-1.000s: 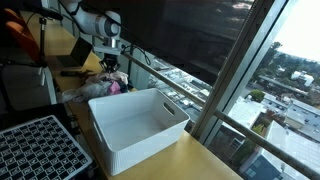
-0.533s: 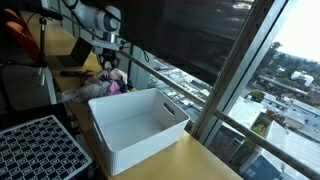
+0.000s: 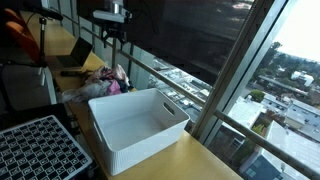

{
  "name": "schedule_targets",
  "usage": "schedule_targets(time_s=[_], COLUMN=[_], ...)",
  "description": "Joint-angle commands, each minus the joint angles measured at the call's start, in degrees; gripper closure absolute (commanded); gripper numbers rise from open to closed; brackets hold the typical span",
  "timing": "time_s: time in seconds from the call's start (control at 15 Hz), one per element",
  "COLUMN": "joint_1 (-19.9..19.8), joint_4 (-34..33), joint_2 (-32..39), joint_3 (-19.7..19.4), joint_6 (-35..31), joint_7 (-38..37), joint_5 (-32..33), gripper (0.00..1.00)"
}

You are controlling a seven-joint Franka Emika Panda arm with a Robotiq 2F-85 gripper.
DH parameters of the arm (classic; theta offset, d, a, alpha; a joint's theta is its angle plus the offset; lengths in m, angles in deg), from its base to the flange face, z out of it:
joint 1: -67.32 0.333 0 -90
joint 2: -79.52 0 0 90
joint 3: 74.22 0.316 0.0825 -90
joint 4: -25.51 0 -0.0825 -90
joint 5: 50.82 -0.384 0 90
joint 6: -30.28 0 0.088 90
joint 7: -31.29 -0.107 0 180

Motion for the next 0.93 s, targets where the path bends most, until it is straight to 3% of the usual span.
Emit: schedule_targets(time_s=[0.0, 0.87], joint_1=[0.5, 0.9], joint_4=[-0.1, 0.0], joint_2=[0.2, 0.8], joint_3=[-0.5, -0.5], joint_6=[0.2, 0.2], joint_7=[0.1, -0.2], joint_5=[-0.2, 0.2], gripper=[0.01, 0.00])
